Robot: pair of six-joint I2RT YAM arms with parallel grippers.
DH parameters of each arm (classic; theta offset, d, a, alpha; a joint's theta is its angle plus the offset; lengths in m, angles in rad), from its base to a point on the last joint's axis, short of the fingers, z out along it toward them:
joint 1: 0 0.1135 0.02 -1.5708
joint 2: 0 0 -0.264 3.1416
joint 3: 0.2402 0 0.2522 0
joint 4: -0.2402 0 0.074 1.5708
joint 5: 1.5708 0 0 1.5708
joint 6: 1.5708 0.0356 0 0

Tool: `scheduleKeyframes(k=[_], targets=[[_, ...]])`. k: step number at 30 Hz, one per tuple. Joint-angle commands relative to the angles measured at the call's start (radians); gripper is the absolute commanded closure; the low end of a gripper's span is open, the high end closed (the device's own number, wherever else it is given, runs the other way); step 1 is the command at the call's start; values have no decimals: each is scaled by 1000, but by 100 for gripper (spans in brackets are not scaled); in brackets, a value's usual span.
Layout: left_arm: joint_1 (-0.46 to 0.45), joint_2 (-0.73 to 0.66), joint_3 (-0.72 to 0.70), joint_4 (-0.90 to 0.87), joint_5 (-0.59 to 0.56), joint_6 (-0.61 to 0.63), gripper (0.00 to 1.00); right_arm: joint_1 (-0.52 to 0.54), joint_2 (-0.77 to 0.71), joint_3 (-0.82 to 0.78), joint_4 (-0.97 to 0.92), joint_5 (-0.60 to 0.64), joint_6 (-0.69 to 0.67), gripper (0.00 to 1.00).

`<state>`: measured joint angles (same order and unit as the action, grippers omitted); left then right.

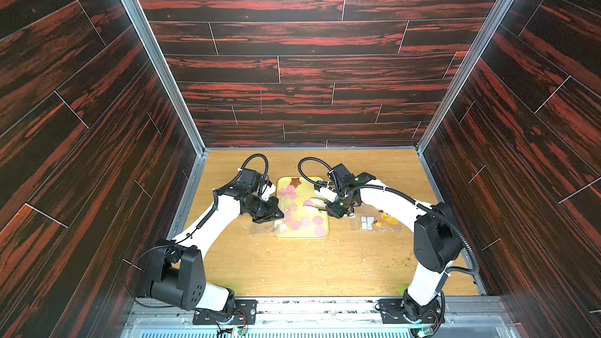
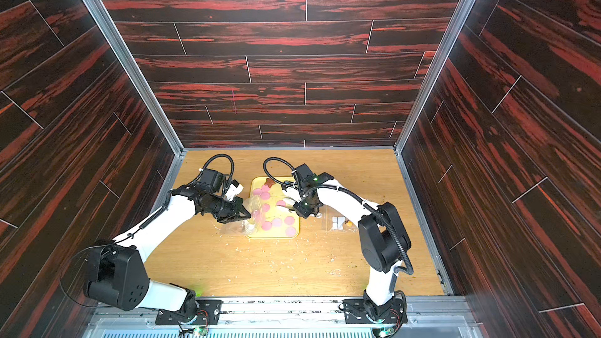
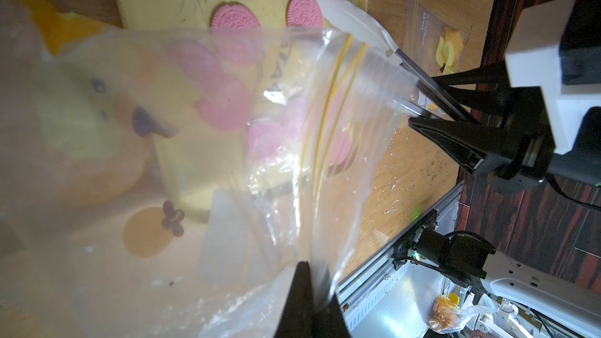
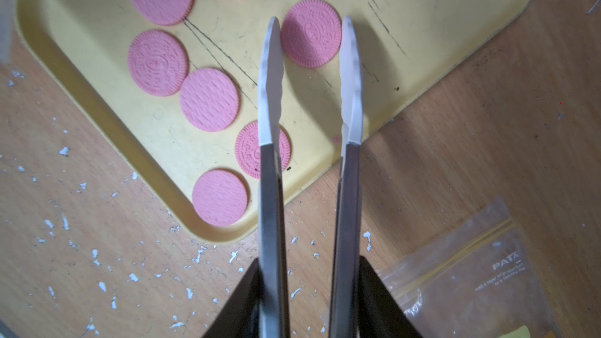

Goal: Put the cookies into a resealable bag to prevent moisture
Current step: Pick up the cookie from the tray.

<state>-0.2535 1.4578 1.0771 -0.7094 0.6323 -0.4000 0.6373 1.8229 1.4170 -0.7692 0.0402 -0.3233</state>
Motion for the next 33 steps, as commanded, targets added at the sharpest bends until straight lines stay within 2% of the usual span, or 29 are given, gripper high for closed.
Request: scheduleKeyframes(k=[1,11,23,26,33], targets=[[4,-2,6,-9,8,21,100,0,34,34,-27,-28,-11,57],[5,7,3,-2,-2,24,100,-1,-27,5,-3,-7,1,58],[3,41,28,-8,-32,30,100,-8,-194,-57,24,-48,24,58],[5,54,38,-8,-38,27,100,-7,-248,-81,24,-86,30,58],[5,82,71,-7,-53,6,100,-5,-413,-171,59,-273,63,58]])
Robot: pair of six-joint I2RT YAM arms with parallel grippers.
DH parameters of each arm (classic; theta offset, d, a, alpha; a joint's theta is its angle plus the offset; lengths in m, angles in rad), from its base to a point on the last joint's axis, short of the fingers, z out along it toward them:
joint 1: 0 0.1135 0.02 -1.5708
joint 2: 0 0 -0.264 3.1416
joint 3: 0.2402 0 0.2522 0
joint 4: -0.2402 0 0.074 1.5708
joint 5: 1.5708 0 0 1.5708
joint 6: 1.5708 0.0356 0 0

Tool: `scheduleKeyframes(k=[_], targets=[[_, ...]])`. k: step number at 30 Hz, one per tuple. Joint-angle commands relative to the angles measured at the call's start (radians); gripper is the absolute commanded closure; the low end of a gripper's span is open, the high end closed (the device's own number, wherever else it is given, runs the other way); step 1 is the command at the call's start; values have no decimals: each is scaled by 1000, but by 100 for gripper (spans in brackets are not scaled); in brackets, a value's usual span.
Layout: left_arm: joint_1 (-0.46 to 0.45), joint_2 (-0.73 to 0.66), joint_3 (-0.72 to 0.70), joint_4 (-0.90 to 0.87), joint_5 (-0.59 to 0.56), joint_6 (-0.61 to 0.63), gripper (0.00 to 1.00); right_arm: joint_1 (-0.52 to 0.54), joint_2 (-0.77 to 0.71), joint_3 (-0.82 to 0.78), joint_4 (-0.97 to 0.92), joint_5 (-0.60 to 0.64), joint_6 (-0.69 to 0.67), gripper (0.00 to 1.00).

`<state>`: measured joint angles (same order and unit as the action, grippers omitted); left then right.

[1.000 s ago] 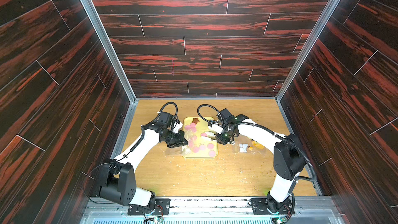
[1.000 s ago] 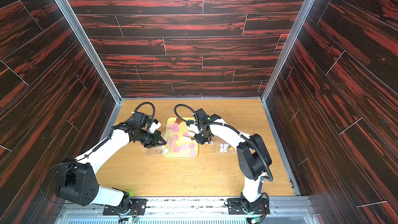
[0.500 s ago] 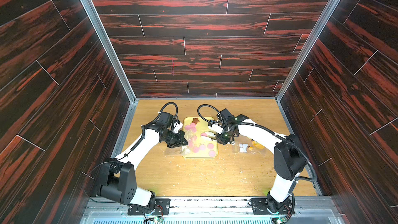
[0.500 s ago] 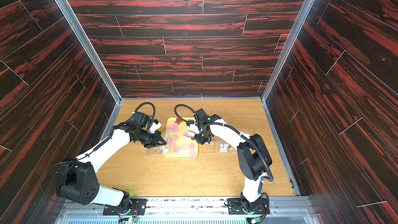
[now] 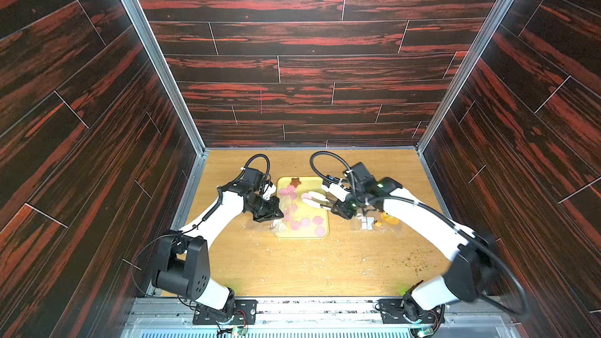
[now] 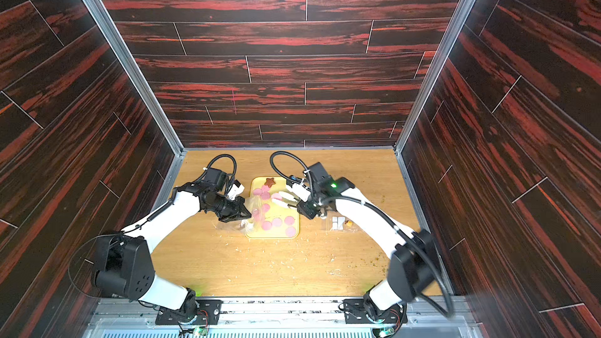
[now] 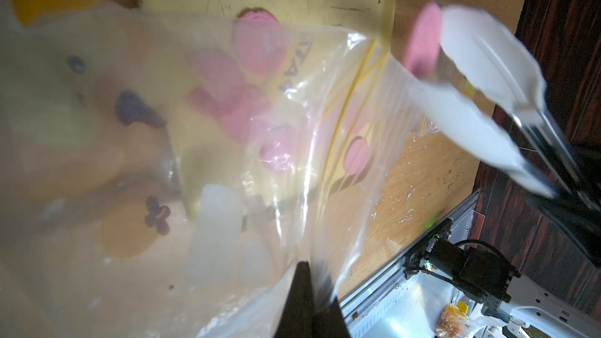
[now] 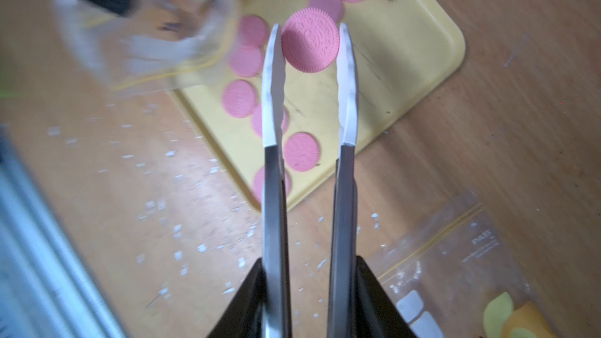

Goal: Put the cookies into a resealable bag to prevent moisture
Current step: Pick up the cookie from the tray, then place the cookie in the ziploc bag.

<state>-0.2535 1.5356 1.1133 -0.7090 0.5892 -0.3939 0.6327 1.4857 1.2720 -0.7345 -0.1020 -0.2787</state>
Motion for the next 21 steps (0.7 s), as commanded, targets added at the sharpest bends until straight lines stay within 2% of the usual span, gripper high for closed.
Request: scheduleKeyframes(k=[1,6,12,21], targets=[[6,7,39,-8,-9,-2,100,1,-90,-36,31,-158,25,58],[5,2,66,-31,-2,-1,100,27,-110,-82,81,-275,42,58],[4,-34,70,-39,44,-13,100,34,-20,-44,118,-295,33,58],[5,-75,73,-81,32,-5,100,37,86,12,96,-290,-2,58]])
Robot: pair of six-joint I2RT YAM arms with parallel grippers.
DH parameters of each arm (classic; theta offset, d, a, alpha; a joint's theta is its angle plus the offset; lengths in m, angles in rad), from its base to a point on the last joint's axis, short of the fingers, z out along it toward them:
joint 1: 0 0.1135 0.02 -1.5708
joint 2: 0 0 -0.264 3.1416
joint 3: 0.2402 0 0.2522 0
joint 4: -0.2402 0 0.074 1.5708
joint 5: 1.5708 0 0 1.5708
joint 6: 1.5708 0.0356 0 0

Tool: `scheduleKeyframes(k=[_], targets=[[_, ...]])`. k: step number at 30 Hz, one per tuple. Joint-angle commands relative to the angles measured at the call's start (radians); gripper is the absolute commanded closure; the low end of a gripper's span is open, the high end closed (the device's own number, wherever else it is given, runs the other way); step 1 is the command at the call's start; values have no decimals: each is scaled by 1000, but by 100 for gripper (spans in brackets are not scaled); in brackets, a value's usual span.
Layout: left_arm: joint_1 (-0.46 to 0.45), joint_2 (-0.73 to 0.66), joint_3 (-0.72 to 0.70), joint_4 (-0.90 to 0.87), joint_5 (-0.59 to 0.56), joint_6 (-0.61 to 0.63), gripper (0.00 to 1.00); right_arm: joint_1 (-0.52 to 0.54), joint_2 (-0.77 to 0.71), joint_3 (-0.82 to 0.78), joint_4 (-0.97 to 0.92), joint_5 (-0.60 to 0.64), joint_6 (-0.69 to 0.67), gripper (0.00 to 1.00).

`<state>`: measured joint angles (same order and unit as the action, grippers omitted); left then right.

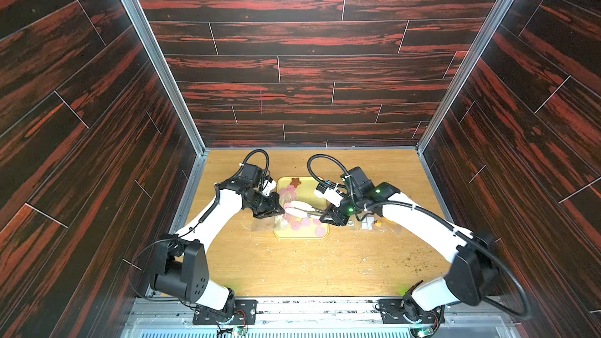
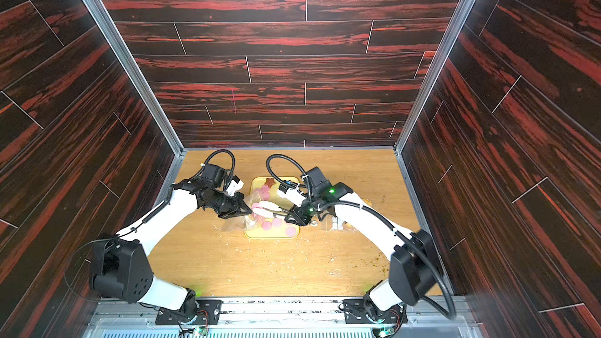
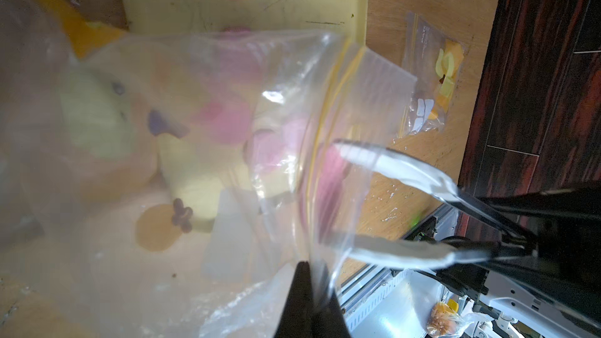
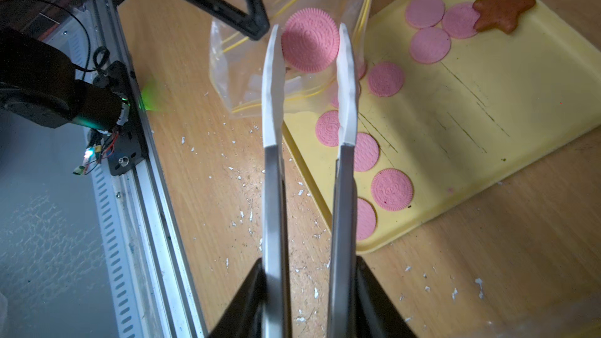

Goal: Put the cookies into a resealable bag to prevent moisture
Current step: Place the cookie in the ziploc bag.

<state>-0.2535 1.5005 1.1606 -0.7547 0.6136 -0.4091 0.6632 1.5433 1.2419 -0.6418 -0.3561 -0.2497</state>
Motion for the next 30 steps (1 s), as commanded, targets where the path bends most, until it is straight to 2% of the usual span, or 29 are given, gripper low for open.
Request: scheduleKeyframes(k=[1,9,16,21,26,30], targets=[[5,-40,26,-31,12,9,100,9,32,46,8,-43,-33,58],[5,-38,38,-23,30,4,100,30,85,100,-13,-49,-62,53],[5,-31,34,-20,10,6,100,29,31,97,-15,-64,-65,51],[15,-42,34,-24,-29,6,100,18,-73,38,-29,0,-52,50],[25,-45,30,-44,-52,21,100,-64,-208,-59,-6,59,-24,51],[28,-50,30,-51,-61,23,100,-81,-209,-79,-11,124,-34,50]])
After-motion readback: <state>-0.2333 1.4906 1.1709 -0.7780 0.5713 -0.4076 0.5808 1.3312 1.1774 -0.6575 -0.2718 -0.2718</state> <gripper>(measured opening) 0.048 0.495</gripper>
